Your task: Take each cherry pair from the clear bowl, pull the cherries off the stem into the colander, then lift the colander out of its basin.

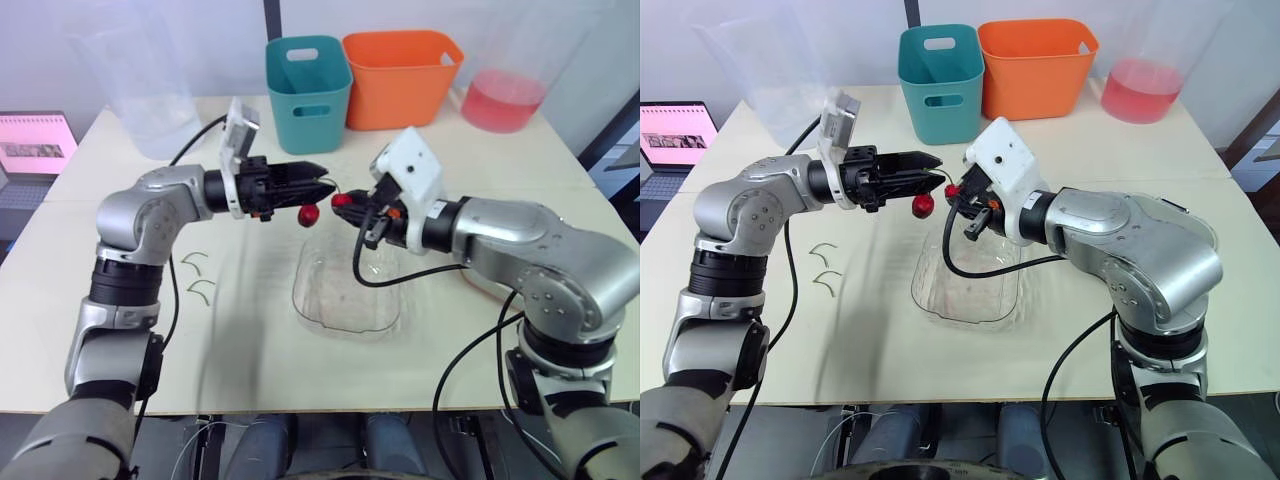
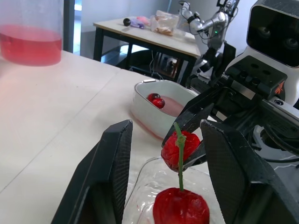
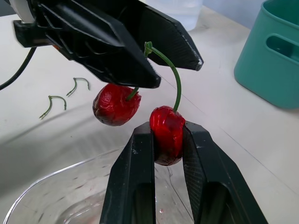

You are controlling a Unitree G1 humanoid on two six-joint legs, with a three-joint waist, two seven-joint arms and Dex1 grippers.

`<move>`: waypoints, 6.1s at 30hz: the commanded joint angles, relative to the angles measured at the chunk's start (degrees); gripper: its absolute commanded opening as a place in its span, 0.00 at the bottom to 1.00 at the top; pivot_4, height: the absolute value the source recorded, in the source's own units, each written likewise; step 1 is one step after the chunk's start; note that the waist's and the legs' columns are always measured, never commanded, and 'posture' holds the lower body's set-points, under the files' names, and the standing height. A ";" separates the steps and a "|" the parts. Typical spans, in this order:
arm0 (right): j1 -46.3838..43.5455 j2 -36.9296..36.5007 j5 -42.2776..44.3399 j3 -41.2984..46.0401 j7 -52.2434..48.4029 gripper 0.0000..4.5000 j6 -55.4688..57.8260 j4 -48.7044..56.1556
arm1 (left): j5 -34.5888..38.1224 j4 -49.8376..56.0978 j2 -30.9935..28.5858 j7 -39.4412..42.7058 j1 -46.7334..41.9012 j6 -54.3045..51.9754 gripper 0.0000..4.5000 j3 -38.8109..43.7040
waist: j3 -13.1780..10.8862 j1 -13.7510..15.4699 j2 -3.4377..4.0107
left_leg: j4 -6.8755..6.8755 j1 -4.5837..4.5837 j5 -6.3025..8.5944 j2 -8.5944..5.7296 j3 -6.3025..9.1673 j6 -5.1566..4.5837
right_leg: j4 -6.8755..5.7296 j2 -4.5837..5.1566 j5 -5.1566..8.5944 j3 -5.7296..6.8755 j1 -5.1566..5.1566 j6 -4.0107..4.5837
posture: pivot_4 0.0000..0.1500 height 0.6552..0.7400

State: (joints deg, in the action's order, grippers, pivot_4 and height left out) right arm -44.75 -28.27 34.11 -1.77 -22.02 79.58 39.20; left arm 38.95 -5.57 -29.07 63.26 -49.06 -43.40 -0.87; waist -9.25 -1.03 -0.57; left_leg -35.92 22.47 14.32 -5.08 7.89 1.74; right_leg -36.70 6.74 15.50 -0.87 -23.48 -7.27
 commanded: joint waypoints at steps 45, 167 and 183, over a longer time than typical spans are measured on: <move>-0.99 3.53 22.75 13.42 -3.53 0.14 2.53 -13.80 | -3.24 0.39 -2.45 9.32 -6.23 4.28 0.00 -1.44 | 0.00 -0.09 0.00 | -0.01 -0.01 0.07 0.00 0.00 -0.13 | -0.14 0.00 0.00 0.00 -0.04 0.00 | 1.00 1.00; 13.12 5.10 17.79 -0.54 -0.52 0.28 -19.25 -14.27 | -1.40 4.05 1.04 3.85 -5.13 3.81 0.00 0.97 | -0.02 -0.15 -0.03 | -0.11 -0.03 0.03 -0.01 0.05 -0.07 | -0.21 -0.05 0.02 -0.01 -0.01 -0.02 | 1.00 1.00; 20.32 -16.12 16.99 21.64 -4.88 0.28 -19.48 -15.03 | -3.56 5.99 -1.14 4.82 -2.27 5.94 0.00 -0.65 | -0.02 0.51 -0.04 | -0.12 -0.03 0.13 -0.08 0.04 -0.24 | -0.08 0.02 0.02 0.02 0.11 -0.02 | 1.00 1.00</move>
State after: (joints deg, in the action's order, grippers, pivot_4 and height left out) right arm -25.29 -41.76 51.82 14.53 -25.23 61.04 24.00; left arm 35.56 -1.35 -29.81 67.67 -51.07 -38.88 -1.47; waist -9.27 -0.52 -0.61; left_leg -36.05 22.45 14.47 -5.15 7.93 1.46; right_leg -36.72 6.75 15.52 -0.84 -23.34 -7.30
